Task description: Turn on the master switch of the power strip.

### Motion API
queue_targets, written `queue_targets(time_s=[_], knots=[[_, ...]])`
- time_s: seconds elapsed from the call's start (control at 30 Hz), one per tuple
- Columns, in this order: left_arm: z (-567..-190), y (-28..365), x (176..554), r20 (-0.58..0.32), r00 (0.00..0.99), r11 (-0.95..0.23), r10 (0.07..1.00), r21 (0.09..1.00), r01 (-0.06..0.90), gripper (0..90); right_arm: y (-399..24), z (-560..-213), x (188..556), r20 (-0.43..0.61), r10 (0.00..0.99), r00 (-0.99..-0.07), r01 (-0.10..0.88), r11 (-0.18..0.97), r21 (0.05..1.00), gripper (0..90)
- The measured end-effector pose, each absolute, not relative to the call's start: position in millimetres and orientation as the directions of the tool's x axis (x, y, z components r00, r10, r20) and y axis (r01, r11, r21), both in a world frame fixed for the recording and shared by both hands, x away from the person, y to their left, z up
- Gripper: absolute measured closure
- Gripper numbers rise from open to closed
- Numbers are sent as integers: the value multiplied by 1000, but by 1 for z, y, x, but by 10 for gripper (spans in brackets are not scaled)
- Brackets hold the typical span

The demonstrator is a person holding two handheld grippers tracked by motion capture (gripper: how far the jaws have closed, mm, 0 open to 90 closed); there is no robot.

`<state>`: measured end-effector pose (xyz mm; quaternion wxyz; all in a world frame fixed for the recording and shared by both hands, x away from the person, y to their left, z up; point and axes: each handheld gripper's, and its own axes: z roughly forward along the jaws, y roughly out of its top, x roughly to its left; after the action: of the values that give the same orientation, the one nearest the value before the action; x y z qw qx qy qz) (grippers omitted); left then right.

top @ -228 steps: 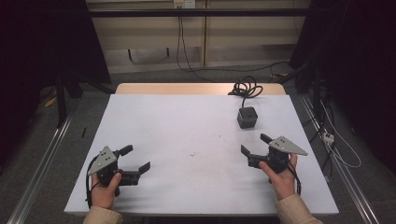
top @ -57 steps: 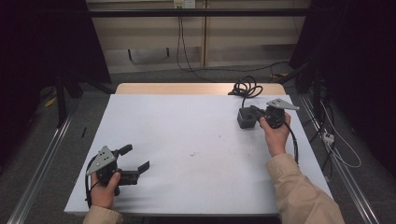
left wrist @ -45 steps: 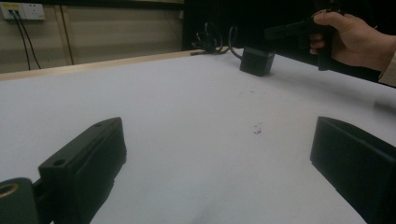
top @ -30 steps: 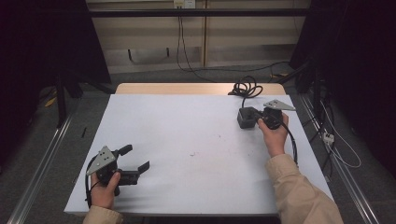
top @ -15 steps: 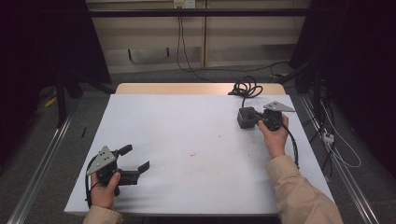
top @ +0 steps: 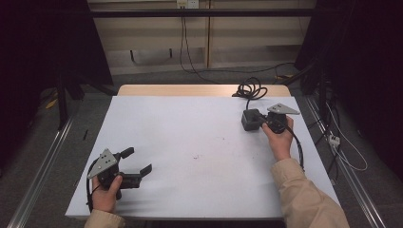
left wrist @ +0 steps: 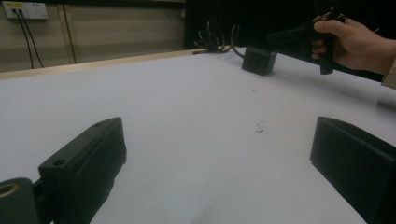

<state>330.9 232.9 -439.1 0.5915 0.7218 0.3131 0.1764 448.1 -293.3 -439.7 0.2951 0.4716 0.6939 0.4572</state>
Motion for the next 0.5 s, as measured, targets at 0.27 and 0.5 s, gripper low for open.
queue_targets(time_s=[0.27, 0.5], knots=[[-439, 233, 331, -112, 741, -107, 662, 964, 242, 31, -293, -440, 448, 8, 924, -383, 382, 150, 912, 900], [-439, 233, 330, -113, 739, -106, 664, 964, 243, 31, -293, -441, 448, 13, 924, -381, 384, 146, 912, 900]])
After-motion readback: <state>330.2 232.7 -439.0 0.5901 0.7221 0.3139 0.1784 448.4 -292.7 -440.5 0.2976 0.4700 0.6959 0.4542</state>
